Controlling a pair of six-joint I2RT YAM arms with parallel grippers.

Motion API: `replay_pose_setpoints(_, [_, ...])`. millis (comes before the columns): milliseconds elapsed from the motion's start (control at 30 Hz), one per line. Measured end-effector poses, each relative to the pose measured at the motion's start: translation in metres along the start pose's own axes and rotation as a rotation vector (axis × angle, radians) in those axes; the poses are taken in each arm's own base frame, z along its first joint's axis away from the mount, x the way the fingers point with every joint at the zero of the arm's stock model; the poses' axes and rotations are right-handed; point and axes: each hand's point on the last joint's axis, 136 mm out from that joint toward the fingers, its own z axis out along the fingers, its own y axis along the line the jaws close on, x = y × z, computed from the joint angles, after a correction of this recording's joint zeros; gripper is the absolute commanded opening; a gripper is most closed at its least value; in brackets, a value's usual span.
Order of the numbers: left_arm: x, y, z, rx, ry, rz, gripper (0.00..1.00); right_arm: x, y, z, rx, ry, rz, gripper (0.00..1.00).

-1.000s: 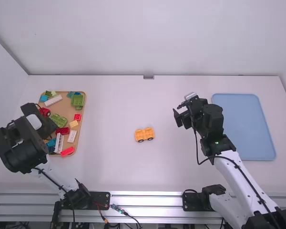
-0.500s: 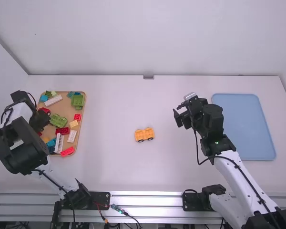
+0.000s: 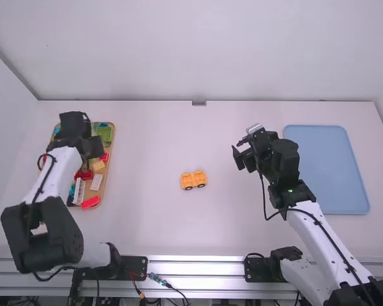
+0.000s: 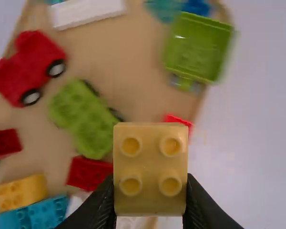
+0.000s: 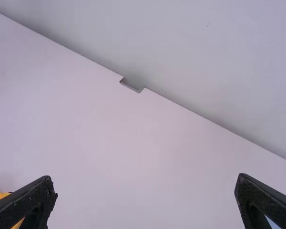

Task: Assemble lego blocks to make yellow taxi

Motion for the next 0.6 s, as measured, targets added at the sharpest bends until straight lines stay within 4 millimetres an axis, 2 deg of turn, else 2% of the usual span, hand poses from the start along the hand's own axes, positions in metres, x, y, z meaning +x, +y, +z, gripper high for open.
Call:
replay_pose_setpoints(33, [0.006, -0.025, -0.008, 0.058, -0.022, 0.099, 0.26, 0.000, 0.000, 0.000, 0.000, 0.000, -0.001, 0.99])
replay_pose_setpoints(67, [0.008, -0.032, -0.010, 0.074, -0.028, 0.128, 0.29, 0.000, 0.000, 0.000, 0.000, 0.000, -0.002, 0.99])
replay_pose_setpoints(133, [0.023, -0.075, -0.023, 0.196, -0.058, 0.308, 0.37, 0.000, 0.000, 0.000, 0.000, 0.000, -0.006, 0.99])
replay_pose_setpoints(167, [0.030, -0.091, -0.028, 0.246, -0.067, 0.375, 0.39, 0.000, 0.000, 0.000, 0.000, 0.000, -0.008, 0.99])
replay_pose_setpoints(233, [0.057, -0.133, -0.042, 0.404, -0.087, 0.591, 0.39, 0.000, 0.000, 0.000, 0.000, 0.000, -0.016, 0.99])
replay_pose_setpoints(267, [0.066, -0.144, -0.045, 0.454, -0.092, 0.655, 0.38, 0.000, 0.000, 0.000, -0.001, 0.001, -0.017, 0.99])
replay_pose_setpoints(367, [0.091, -0.164, -0.051, 0.569, -0.092, 0.783, 0.31, 0.000, 0.000, 0.000, -0.001, 0.001, -0.018, 0.99])
replay_pose_setpoints(433, [0.103, -0.170, -0.053, 0.624, -0.092, 0.834, 0.28, 0.000, 0.000, 0.000, -0.002, 0.001, -0.021, 0.99])
replay_pose_setpoints(600, [0.111, -0.179, -0.044, 0.680, -0.098, 0.914, 0.28, 0.003, 0.002, 0.000, -0.007, 0.011, -0.018, 0.99])
